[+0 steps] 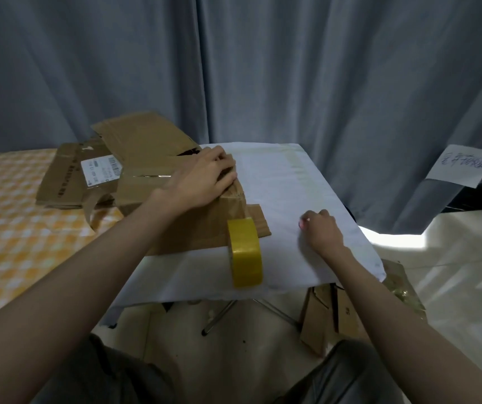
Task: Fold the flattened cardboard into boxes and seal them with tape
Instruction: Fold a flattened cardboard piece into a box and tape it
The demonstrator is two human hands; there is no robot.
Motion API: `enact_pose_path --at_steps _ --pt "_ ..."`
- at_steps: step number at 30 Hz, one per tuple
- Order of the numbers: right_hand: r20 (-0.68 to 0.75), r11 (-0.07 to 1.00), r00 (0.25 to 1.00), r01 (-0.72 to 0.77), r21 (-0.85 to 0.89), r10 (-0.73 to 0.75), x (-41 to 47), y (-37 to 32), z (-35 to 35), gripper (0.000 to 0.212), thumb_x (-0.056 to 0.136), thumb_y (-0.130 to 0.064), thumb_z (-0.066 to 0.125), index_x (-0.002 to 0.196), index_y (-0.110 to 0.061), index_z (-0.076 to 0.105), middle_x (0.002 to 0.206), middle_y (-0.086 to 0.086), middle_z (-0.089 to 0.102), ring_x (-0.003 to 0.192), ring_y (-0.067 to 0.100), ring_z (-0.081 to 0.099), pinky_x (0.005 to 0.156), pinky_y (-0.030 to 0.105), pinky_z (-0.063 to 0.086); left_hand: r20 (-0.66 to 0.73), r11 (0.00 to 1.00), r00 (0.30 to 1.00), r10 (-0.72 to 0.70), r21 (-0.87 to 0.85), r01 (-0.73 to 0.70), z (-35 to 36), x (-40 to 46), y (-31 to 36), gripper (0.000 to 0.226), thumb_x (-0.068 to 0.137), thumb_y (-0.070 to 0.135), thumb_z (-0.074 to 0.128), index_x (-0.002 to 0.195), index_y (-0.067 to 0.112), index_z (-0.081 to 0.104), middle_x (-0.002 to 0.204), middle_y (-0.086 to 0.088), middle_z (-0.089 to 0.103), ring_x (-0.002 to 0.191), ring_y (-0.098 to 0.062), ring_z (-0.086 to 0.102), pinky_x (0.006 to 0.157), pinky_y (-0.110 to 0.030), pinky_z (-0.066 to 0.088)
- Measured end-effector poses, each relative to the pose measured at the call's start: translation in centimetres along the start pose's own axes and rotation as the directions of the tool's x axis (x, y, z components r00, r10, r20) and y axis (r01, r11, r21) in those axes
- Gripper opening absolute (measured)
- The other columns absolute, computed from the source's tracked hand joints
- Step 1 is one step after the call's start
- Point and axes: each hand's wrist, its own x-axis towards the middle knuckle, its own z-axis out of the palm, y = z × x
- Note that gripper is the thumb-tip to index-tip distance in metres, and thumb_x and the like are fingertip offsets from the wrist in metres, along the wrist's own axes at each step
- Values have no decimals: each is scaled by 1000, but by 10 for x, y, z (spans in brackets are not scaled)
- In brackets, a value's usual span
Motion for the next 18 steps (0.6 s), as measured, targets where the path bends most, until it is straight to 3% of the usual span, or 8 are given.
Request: enact_pose_path --at_steps 4,7,9,11,13,16,18 --pt "22 1000 1000 15 22 -16 0 -2 -10 23 101 -18 46 118 -9 58 118 18 47 96 43 57 87 42 47 -11 1000 1000 -12 -2 12 -2 -4 3 36 103 35 39 128 17 57 122 -4 59 108 -23 55 91 -44 48" --pt "-133 944 978 190 270 -158 -11 -16 -32 12 99 -19 54 102 -19 65 102 12 63 88 32 65 80 40 53 -30 997 999 -44 -60 42 -1 -10 1 28 101 33 42 120 18 56 116 -2 57 99 -23 56 85 -46 50" --pt "-199 752 955 297 589 -221 -30 -37 -53 10 94 -13 63 103 -15 65 98 6 67 73 21 69 70 38 57 -37 991 996 -76 -109 72 0 -14 0 22 101 31 44 115 18 55 113 0 53 97 -19 54 83 -44 50" --pt "-225 507 926 356 785 -302 -49 -61 -72 19 91 -8 69 107 -7 58 107 11 63 70 23 72 69 37 60 -45 982 994 -97 -169 89 -2 -16 -1 19 101 28 47 114 19 55 114 1 54 101 -17 54 86 -42 50" --pt "-233 399 885 399 825 -404 -58 -81 -77 25 90 -7 71 106 -5 52 111 15 61 81 29 73 76 40 61 -26 965 993 -112 -241 103 -6 -19 -1 17 100 24 50 115 18 56 116 1 56 104 -16 54 90 -40 49" --pt "-245 486 805 536 690 -540 -57 -97 -70 27 91 -14 71 115 -12 59 112 3 64 101 18 67 85 42 59 -19 938 987 -157 -316 143 -16 -24 3 18 98 20 54 116 19 58 120 3 59 110 -14 55 93 -33 48" --pt "-264 507 748 623 596 -608 -55 -100 -66 21 93 -20 69 113 -14 66 110 -3 67 103 17 64 84 42 57 -88 922 965 -249 -327 208 -23 -35 11 16 98 21 56 113 21 59 118 8 56 109 -7 51 90 -22 42"
